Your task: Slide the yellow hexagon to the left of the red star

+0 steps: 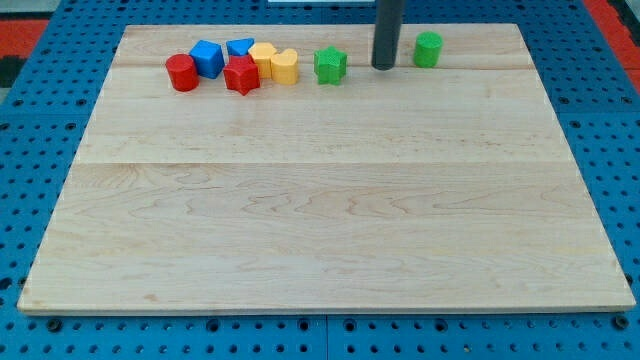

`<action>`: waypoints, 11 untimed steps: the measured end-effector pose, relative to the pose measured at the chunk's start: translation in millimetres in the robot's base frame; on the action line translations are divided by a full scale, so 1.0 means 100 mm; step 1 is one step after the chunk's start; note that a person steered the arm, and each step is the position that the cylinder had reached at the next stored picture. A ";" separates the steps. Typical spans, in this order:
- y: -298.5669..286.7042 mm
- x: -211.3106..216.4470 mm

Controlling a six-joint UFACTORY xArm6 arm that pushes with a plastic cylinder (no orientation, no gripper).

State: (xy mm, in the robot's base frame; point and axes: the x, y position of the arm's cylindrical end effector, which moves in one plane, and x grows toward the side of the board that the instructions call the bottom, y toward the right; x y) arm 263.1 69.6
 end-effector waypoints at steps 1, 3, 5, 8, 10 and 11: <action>-0.02 -0.32; -0.83 -0.35; -1.36 -0.21; -1.61 0.37; -1.55 0.59; -1.63 0.31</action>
State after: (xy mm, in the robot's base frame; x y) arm 294.5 -93.8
